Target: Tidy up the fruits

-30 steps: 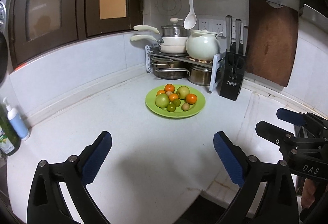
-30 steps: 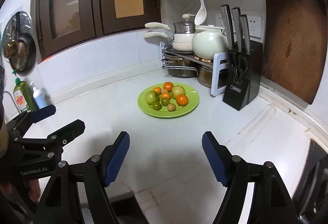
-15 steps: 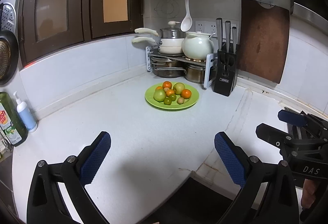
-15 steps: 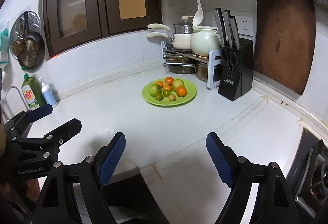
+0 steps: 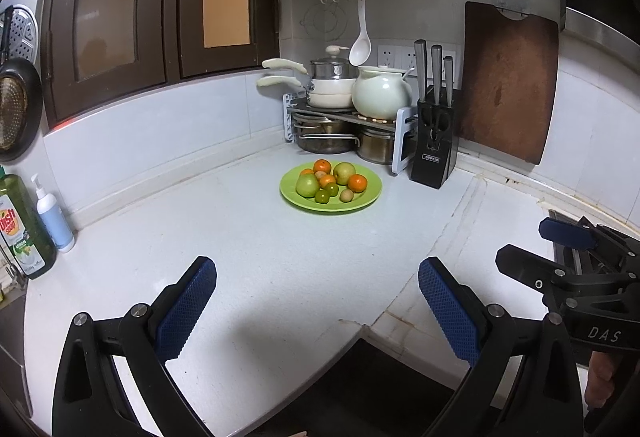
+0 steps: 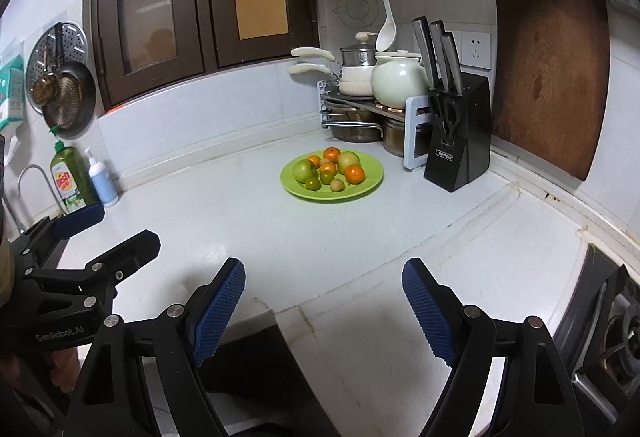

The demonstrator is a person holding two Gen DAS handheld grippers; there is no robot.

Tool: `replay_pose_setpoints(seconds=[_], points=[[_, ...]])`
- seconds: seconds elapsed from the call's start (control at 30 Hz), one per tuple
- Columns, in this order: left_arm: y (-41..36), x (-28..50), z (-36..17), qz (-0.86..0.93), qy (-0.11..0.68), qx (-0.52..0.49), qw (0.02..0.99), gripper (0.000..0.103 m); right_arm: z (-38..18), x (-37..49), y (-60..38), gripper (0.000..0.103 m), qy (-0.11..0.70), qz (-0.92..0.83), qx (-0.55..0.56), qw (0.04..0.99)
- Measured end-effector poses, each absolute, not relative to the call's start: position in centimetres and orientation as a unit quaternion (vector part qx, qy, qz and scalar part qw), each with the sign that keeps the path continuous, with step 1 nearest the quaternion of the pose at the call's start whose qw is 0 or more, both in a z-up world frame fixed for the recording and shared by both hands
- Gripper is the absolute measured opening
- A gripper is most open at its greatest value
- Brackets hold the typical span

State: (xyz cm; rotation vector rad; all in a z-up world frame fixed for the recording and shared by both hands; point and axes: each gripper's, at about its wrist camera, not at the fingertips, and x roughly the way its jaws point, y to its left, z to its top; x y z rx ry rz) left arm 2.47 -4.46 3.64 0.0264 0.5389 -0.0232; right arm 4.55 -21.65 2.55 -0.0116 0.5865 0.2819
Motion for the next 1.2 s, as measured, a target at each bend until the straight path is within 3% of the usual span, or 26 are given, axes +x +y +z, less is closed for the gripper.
replay_pose_setpoints(seconds=[1.2], points=[[-4.34, 2.07, 4.11, -0.011, 0.262, 0.015, 0.965, 0.103, 2.71, 4.27, -21.13, 0.082, 0.287, 0.141, -0.005, 0.947]])
